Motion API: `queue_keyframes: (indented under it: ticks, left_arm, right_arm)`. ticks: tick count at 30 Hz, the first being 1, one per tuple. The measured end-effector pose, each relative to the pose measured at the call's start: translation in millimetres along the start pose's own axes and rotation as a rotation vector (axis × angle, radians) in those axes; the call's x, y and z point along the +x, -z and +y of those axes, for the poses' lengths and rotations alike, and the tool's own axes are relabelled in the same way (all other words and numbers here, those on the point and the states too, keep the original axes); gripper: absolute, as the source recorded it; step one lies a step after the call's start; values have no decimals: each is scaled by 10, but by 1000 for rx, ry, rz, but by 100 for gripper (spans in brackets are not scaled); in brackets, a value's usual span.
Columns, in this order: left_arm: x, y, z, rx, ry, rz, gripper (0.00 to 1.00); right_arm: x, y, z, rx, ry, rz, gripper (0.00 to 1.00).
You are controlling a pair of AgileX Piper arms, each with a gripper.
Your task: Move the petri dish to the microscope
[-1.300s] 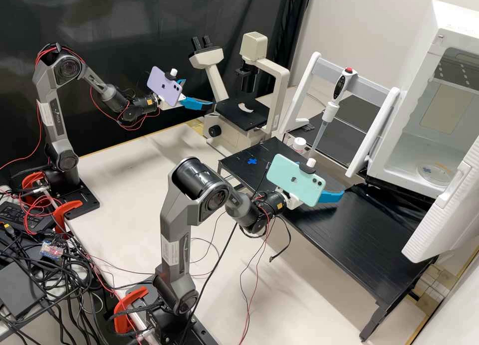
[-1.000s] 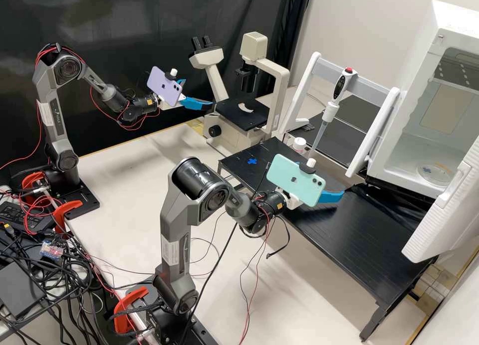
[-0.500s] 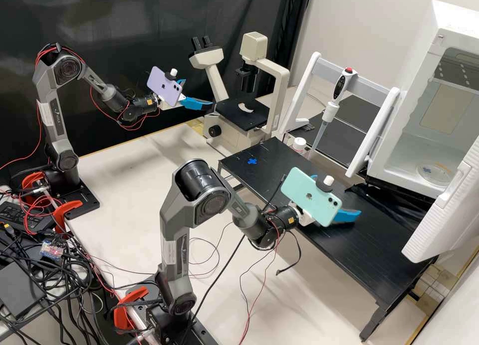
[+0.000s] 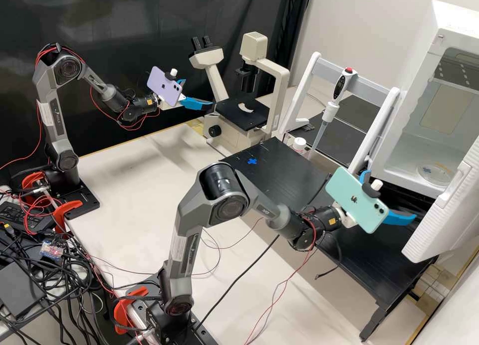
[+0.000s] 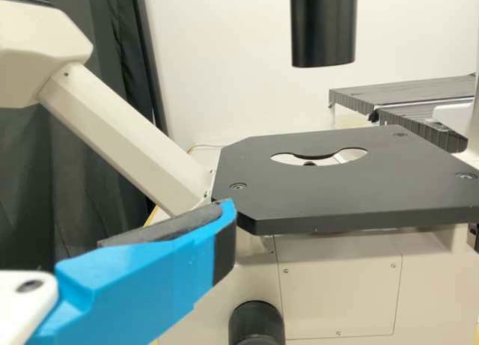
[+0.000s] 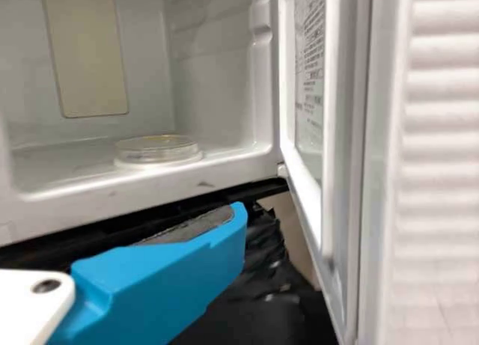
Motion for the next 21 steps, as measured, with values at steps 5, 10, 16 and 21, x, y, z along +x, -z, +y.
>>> queue_keyframes:
  ticks: [5,10,16,21]
  left_arm:
    - [0,0,0,0,0,0,100]
    - [0,0,0,0,0,0,100]
    - [0,0,0,0,0,0,100]
    - [0,0,0,0,0,0,100]
  right_arm:
    - [306,48,13,19,-10,-25,100]
    - [610,142,-18,19,-10,-29,100]
    - [954,253,-80,-27,0,-30,100]
    - [1200,308,-147,-48,8,-38,100]
